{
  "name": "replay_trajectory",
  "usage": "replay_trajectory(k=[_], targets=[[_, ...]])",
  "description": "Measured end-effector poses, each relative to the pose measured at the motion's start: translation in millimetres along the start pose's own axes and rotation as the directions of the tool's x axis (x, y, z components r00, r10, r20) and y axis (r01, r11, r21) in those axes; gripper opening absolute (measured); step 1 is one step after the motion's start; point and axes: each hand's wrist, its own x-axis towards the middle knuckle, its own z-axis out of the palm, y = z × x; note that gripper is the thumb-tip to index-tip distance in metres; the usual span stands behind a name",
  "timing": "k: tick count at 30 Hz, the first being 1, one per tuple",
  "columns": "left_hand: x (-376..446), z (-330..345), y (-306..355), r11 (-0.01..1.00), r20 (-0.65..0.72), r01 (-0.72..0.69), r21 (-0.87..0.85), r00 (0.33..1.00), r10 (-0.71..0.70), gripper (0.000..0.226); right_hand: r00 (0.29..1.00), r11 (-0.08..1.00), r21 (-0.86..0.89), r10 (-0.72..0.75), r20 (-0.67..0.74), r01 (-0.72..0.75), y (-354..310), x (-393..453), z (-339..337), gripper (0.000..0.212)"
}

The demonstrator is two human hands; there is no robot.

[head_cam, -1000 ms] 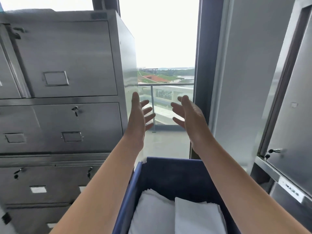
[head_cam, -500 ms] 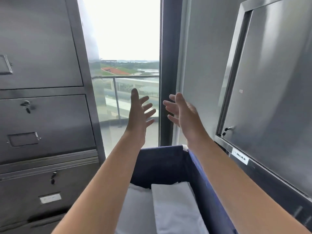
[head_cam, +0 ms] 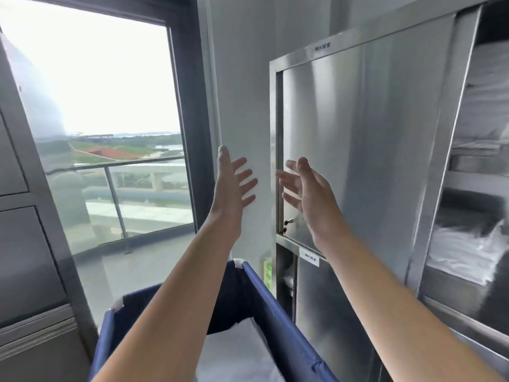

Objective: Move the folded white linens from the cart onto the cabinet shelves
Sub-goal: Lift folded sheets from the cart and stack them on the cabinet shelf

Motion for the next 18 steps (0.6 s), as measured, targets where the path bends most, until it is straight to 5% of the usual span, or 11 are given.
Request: replay_trajectory(k=[18], targets=[[-68.0,193.8,-39.4,0.99,0.289,0.103,-0.101,0.955,-0.07,0.065,0.922,1.0,0.006,0.008,-0.387,-0.006,-37.9,-68.6,-207.9,0.048]])
